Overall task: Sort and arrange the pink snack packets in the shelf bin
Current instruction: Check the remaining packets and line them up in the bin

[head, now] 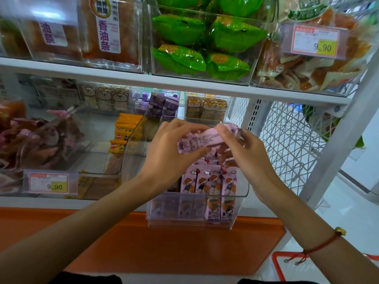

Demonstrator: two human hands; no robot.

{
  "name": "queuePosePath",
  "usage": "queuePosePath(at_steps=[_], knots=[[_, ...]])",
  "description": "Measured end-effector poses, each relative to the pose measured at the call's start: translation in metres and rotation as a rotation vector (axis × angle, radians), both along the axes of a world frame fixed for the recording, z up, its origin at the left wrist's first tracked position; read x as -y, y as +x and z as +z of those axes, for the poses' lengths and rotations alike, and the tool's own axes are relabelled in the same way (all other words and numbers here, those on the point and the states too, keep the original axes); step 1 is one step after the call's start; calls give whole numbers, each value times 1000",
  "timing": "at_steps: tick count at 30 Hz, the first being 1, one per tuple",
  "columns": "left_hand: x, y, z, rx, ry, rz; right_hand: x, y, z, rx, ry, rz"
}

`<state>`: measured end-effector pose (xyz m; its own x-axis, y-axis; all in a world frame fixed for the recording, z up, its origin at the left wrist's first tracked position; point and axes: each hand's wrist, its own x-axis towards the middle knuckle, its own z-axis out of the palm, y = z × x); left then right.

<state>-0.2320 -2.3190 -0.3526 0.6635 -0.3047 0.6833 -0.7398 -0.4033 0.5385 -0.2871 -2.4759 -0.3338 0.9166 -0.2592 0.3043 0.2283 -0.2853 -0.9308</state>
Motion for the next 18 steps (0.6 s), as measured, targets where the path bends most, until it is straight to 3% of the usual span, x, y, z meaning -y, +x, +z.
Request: queuePosePath(at_steps=[3,7,12,18], knots=[[0,-1,2,-45,7,-29,8,1,1,-43,186,82],[0,1,6,-440,-92,-185,17,3,3,-39,302,220],[-1,4,6,-407,-108,-191,21,6,2,20,380,237],[9,2,-5,-317,-244,-143,23,7,-2,129,-74,45]])
